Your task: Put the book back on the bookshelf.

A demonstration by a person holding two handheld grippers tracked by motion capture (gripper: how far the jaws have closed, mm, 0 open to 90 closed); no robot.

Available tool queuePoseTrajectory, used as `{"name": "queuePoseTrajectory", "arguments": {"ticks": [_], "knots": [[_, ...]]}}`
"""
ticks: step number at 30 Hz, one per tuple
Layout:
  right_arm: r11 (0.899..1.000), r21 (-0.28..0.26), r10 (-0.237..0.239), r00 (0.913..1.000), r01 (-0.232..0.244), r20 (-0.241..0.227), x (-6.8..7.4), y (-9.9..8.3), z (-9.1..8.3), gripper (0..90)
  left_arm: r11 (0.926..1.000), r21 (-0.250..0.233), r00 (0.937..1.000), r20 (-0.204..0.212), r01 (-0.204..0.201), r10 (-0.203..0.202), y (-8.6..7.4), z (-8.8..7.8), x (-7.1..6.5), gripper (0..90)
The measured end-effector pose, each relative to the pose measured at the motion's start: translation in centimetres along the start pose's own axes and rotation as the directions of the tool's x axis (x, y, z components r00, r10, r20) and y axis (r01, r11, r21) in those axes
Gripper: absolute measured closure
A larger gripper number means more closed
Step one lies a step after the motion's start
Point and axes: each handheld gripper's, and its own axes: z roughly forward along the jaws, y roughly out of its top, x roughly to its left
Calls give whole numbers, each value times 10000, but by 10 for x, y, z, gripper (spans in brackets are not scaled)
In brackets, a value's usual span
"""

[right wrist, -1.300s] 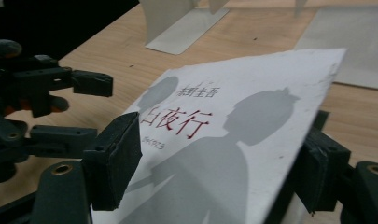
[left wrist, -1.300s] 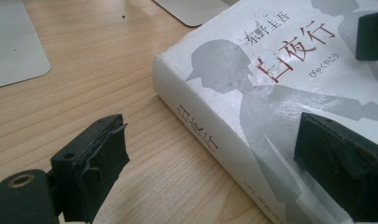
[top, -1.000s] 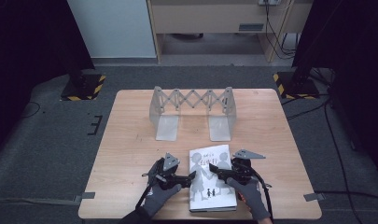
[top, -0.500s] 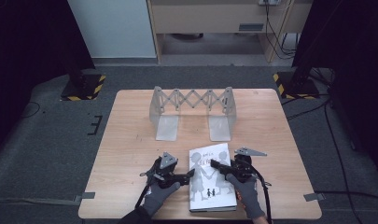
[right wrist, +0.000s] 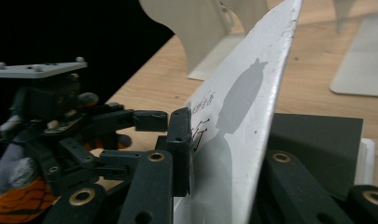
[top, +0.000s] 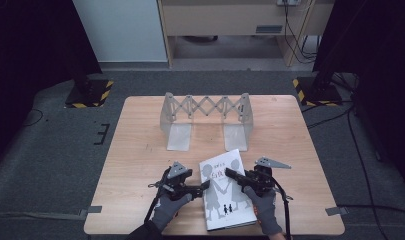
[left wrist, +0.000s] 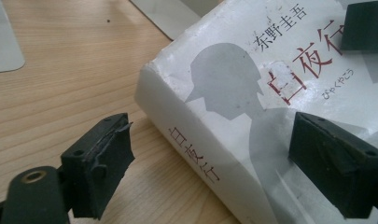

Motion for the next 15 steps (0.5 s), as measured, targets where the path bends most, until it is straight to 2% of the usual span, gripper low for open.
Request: {"name": "queuePoseTrajectory", "arguments": {"ticks": [3, 6, 10, 15], "knots": [[9996, -222, -190, 9990, 181, -413, 3, 1, -3, 748, 9999, -135, 9995, 320, 54, -49, 0, 0, 1, 74], [9991, -305, -302, 9981, 286, -534, 5, 2, -5, 755, 9993, -321, 9979, 622, 188, -168, -2, 1, 3, 38], [9988, -353, -363, 9962, 335, -798, 5, 2, -6, 767, 9984, -415, 9904, 1345, 378, -319, -4, 5, -3, 0], [9980, -482, -444, 9948, 401, -920, 6, 2, -7, 769, 9975, -530, 9884, 1465, 471, -389, -5, 5, -3, 0]]}}
